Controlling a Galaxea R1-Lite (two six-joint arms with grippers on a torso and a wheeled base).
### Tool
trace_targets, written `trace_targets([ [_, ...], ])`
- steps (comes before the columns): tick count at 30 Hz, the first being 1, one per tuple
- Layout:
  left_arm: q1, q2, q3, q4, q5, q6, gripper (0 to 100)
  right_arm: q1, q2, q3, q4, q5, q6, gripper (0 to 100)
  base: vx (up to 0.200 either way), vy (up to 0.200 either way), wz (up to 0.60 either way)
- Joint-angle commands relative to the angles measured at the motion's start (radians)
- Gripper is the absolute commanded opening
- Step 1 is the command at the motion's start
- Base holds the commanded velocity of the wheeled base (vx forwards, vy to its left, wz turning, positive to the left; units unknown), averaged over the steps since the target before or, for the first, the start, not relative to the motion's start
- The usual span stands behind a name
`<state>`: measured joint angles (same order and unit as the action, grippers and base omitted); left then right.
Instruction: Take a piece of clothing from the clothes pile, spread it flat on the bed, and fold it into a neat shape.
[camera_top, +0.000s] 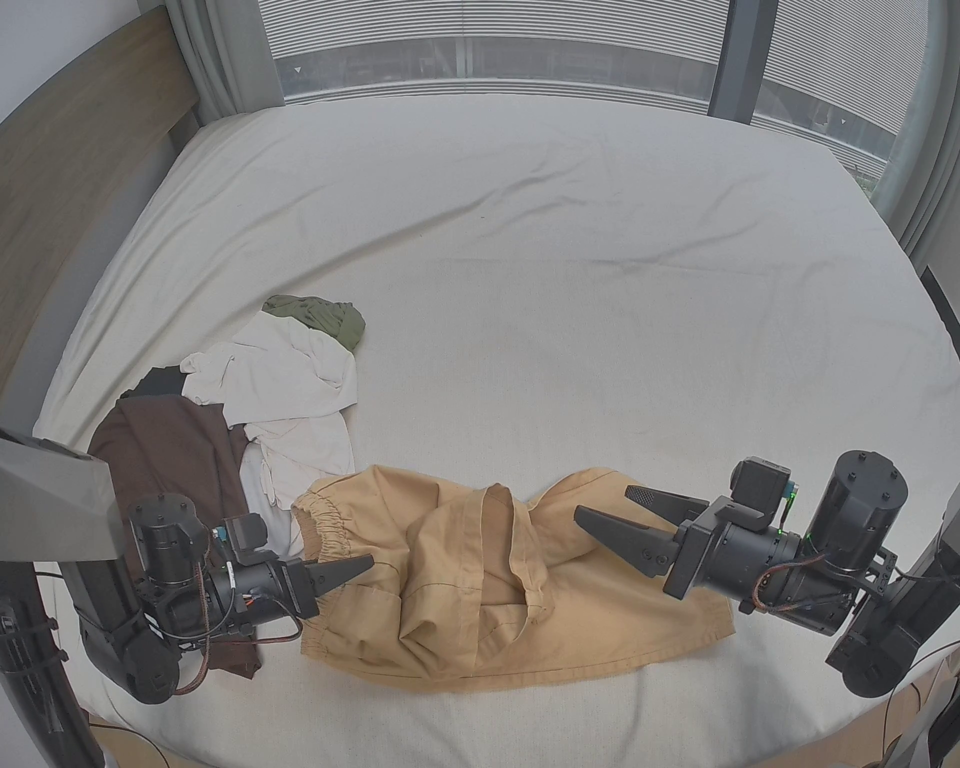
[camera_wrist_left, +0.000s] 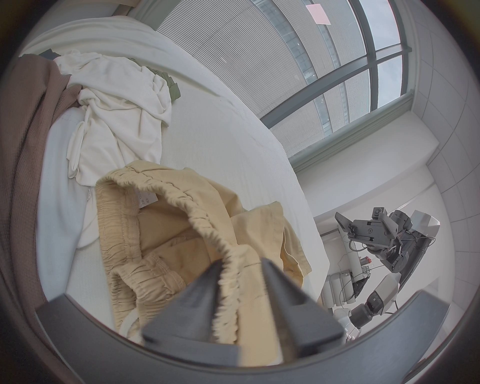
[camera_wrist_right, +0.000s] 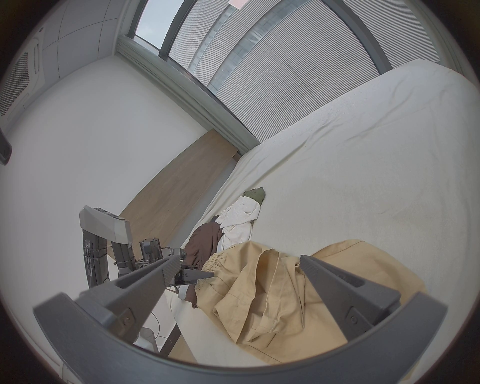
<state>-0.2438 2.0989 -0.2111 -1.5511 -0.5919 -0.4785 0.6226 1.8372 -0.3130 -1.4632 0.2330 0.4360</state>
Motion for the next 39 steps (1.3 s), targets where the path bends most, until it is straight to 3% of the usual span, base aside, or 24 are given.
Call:
trace_targets([
  [1, -0.008, -0.025, 0.038, 0.000, -0.002, 0.000, 100, 0.002, 0.002, 0.000, 0.000, 0.000, 0.000, 100, 0.000, 0.000, 0.00],
  [11, -0.018, -0.011, 0.056, 0.000, -0.002, 0.000, 100, 0.002, 0.002, 0.000, 0.000, 0.000, 0.000, 100, 0.000, 0.000, 0.00],
  [12, -0.017, -0.011, 0.056, 0.000, -0.002, 0.000, 0, 0.002, 0.002, 0.000, 0.000, 0.000, 0.000, 100, 0.000, 0.000, 0.00],
  [24, -0.018, -0.010, 0.058, 0.000, -0.002, 0.005, 0, 0.011, 0.007, 0.000, 0.000, 0.002, 0.001, 100, 0.000, 0.000, 0.00],
  [31, -0.017, -0.048, 0.047, -0.001, -0.002, 0.008, 0, 0.117, 0.079, -0.008, 0.000, 0.002, 0.010, 100, 0.000, 0.000, 0.00],
  [39, -0.011, -0.051, 0.036, -0.003, 0.000, 0.009, 0, 0.138, 0.209, -0.069, 0.003, 0.002, 0.009, 100, 0.000, 0.000, 0.00],
])
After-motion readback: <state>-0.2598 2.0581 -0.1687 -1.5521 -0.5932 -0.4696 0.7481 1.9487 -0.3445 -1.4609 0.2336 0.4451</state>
